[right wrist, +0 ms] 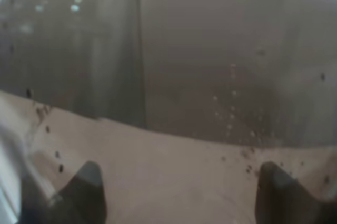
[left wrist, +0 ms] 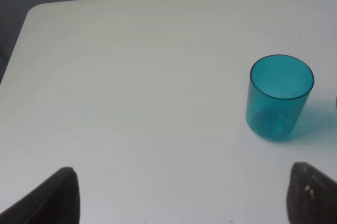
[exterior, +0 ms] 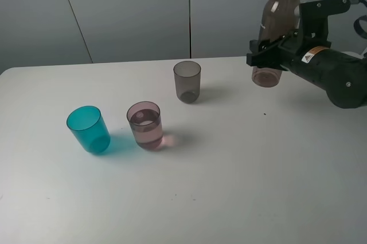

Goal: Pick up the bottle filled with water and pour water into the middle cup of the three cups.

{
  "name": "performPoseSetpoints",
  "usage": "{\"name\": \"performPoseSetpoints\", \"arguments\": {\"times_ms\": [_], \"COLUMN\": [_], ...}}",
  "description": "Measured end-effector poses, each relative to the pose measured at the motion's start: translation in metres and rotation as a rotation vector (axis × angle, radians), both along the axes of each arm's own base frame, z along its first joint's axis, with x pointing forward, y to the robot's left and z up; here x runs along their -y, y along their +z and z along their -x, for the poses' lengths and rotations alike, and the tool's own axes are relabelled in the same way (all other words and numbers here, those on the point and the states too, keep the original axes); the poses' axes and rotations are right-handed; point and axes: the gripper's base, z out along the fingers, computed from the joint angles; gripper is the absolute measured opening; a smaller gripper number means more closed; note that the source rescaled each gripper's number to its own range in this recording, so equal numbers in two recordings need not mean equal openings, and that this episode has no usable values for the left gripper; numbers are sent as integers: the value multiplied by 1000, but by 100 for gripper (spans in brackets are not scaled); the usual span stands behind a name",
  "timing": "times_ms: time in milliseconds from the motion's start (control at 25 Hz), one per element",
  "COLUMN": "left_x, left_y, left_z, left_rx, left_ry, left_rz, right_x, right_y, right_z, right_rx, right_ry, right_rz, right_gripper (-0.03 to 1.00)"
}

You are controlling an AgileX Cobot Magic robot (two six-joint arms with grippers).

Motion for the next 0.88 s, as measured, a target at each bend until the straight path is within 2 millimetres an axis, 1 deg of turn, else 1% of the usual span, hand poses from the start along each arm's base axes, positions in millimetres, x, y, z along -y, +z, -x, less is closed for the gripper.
{"name": "performPoseSetpoints", "arguments": {"times_ms": [120,400,640,880], "left_x": [0,0,0,0], "left_y": [0,0,0,0], "left_z": [0,0,0,0], "left_rx": [0,0,0,0], "left_ry": [0,0,-1,-1], "left_rz": [0,-3,-5,-5], "right_x": [1,0,-3,-3], "right_y": [-21,-49,-59,-65], "right_z": [-4,-13,-23,-24], "right_rx": [-9,5,4,-16], "right_ry": [-22,-29,-23,-22], "right_rz": [7,16,19,24], "right_gripper": [0,0,0,0]}}
